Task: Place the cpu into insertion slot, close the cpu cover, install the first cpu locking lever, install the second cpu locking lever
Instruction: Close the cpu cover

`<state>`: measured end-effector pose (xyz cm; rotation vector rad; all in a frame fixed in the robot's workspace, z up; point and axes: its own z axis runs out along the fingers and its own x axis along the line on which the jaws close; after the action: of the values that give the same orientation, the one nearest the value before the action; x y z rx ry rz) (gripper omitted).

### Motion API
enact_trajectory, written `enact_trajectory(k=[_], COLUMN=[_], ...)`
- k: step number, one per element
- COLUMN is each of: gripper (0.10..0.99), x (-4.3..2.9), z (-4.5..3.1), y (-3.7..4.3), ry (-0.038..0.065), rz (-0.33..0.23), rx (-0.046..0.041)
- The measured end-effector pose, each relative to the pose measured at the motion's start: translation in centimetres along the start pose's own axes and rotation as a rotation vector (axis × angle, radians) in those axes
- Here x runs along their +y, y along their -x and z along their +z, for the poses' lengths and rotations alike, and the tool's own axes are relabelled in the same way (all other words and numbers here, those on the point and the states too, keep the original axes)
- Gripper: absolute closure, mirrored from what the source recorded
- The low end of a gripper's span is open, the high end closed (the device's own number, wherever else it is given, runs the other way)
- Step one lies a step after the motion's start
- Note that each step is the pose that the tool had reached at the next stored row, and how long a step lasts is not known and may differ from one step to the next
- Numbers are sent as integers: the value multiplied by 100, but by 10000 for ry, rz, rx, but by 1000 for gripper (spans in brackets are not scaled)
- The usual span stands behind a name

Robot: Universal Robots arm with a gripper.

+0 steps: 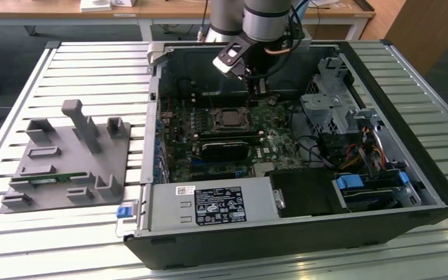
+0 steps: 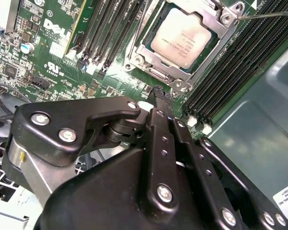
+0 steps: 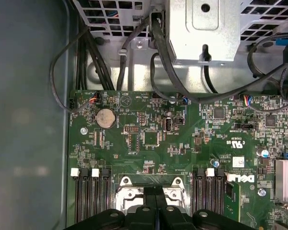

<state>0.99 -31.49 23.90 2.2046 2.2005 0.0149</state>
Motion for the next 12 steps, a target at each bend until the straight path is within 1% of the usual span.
enact_trajectory(k=[12], gripper=[980], x=[-91], z=[9], y=[0], ry=[0], rz=[0], rx=[0])
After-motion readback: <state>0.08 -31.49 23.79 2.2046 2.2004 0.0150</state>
